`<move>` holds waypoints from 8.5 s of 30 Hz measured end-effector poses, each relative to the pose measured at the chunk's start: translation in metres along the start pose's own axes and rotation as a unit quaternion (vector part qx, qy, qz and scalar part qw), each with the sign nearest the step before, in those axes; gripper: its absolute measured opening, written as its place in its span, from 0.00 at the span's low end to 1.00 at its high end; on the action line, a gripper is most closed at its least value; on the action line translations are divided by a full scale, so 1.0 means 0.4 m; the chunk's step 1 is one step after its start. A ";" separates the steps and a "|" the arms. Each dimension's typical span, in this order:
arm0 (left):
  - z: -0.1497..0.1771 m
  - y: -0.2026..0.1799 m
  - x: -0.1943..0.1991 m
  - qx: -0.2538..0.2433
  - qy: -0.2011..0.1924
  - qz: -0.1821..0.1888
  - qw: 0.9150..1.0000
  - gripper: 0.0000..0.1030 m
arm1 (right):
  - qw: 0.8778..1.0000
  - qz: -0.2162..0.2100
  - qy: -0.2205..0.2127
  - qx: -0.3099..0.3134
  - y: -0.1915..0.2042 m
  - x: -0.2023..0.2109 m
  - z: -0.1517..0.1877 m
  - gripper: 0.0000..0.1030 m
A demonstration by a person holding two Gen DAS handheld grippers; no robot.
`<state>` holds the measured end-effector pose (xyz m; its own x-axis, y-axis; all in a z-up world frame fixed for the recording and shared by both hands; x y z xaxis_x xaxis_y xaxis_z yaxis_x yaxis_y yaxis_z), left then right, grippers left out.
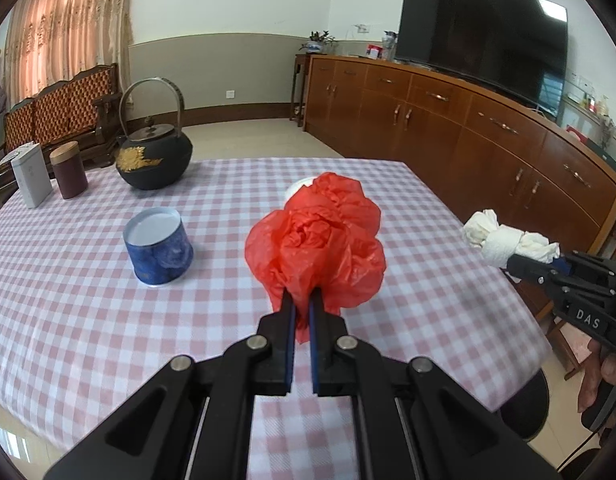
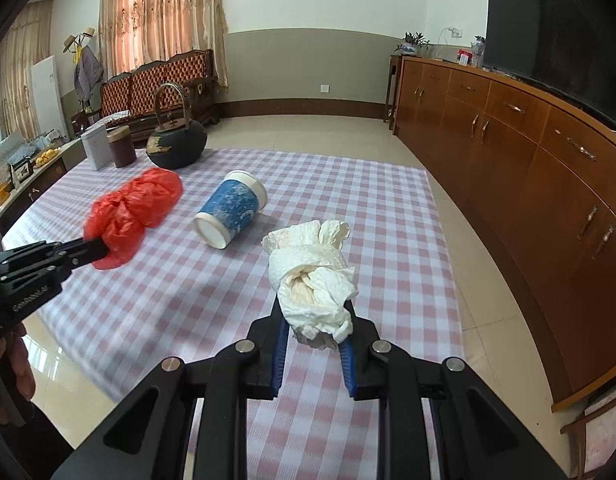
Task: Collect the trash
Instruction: 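Carry the red plastic bag and white tissue toward the black bucket, then open both tools to drop the bag and tissue into the bucket, then move both open tools back to the table, then grasp the blue tin can with the left tool while the right tool grasps the blue paper cup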
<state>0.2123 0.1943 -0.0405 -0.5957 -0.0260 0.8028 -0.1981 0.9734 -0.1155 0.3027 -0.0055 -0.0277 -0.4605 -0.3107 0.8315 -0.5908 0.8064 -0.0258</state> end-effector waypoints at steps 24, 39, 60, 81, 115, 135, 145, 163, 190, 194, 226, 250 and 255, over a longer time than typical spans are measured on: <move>0.093 -0.166 0.115 -0.066 -0.018 0.045 0.997 0.06 | 0.998 0.030 -0.042 -0.046 -0.050 0.248 0.200 0.23; 0.142 -0.391 0.098 -0.128 -0.013 0.102 0.986 0.06 | 0.988 0.078 -0.038 -0.124 -0.205 0.336 0.358 0.24; 0.235 -0.689 0.043 -0.216 0.031 0.172 0.961 0.06 | 0.962 0.141 -0.005 -0.232 -0.407 0.407 0.615 0.23; 0.374 -0.906 -0.141 -0.291 0.119 0.171 0.934 0.06 | 0.950 0.127 0.069 -0.277 -0.586 0.249 0.813 0.24; 0.435 -0.908 -0.295 -0.281 0.166 0.094 0.941 1.00 | 0.944 0.147 0.179 -0.235 -0.701 -0.020 0.902 1.00; 0.372 -0.753 -0.145 -0.216 0.106 0.072 0.968 1.00 | 0.964 0.145 0.100 -0.197 -0.542 0.136 0.756 1.00; 0.334 -0.661 -0.050 -0.186 0.070 0.065 0.978 1.00 | 0.973 0.138 0.060 -0.174 -0.447 0.202 0.685 1.00; 0.265 -0.456 0.058 -0.112 0.012 0.023 0.993 1.00 | 0.987 0.108 -0.013 -0.114 -0.284 0.265 0.491 1.00; 0.219 -0.075 0.155 -0.006 -0.029 -0.042 0.999 1.00 | 0.999 0.027 -0.032 -0.027 0.017 0.178 0.238 1.00; 0.205 -0.011 0.148 0.004 -0.025 -0.065 0.998 0.97 | 0.999 0.013 -0.031 -0.011 0.067 0.153 0.190 1.00; -0.047 0.321 -0.136 0.073 0.018 -0.112 0.991 0.88 | 0.999 -0.027 0.036 0.025 0.234 -0.286 -0.254 0.96; -0.167 0.348 -0.271 0.080 0.052 -0.099 0.990 0.73 | 0.996 -0.034 0.074 0.025 0.216 -0.440 -0.363 0.70; -0.156 0.338 -0.247 0.075 0.038 -0.095 0.992 0.73 | 0.997 -0.031 0.059 0.028 0.216 -0.410 -0.352 0.63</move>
<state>0.2929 0.3426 -0.0988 -0.4773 -0.1833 0.8594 -0.4181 0.9076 -0.0386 0.4206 0.1862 -0.0882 -0.3425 -0.2946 0.8921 -0.6532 0.7572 -0.0007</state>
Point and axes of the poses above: each gripper's, at about its wrist camera, not at the fingertips, and x roughly against the way its jaws point, y to its left, z to its underside, the point moved 3 cm from there along -x, roughly the way its jaws point, and after that the axes turned 15 degrees about y, right-handed, at the moved point
